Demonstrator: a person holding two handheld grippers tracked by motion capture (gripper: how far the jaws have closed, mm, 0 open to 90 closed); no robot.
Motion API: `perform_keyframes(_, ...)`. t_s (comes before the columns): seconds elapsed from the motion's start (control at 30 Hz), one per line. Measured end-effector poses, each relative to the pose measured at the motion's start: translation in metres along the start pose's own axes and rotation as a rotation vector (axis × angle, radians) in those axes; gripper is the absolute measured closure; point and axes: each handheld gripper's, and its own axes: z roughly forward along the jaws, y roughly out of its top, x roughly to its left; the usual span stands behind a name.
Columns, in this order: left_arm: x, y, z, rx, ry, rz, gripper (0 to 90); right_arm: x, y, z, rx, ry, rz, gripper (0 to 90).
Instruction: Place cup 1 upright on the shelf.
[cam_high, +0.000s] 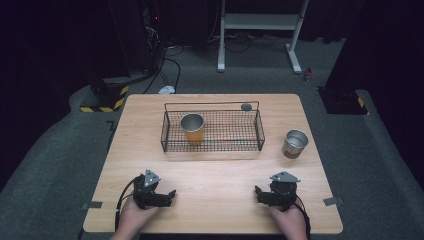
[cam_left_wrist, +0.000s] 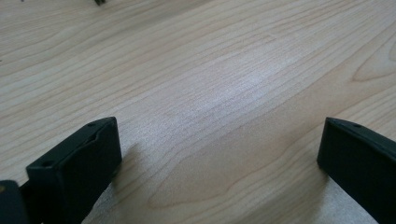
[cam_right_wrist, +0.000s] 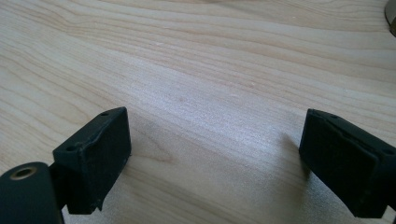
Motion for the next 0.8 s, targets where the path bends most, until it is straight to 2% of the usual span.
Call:
perform_keyframes(0.03,0.0000,0.0002,0.0002,-0.003,0.001,0.004,0.4,-0.0001,-0.0001,-0.0001,0.000,0.001,-0.001,9.1)
perform_keyframes(0.13,0.0028,0.0007,0.0015,0.006,-0.009,-0.028,0.0,-0.0001,-0.0001,-0.0002,0.000,0.000,-0.005,9.0)
perform_keyframes(0.53,0.0037,0.0009,0.0015,0.009,-0.014,-0.017,0.1,-0.0025,0.0003,-0.0020,-0.004,0.001,0.012,12.1)
perform_keyframes(0.8,0.0039,0.0009,0.0015,0.009,-0.015,-0.016,0.1,-0.0075,0.0028,-0.0066,-0.039,-0.016,0.014,10.0)
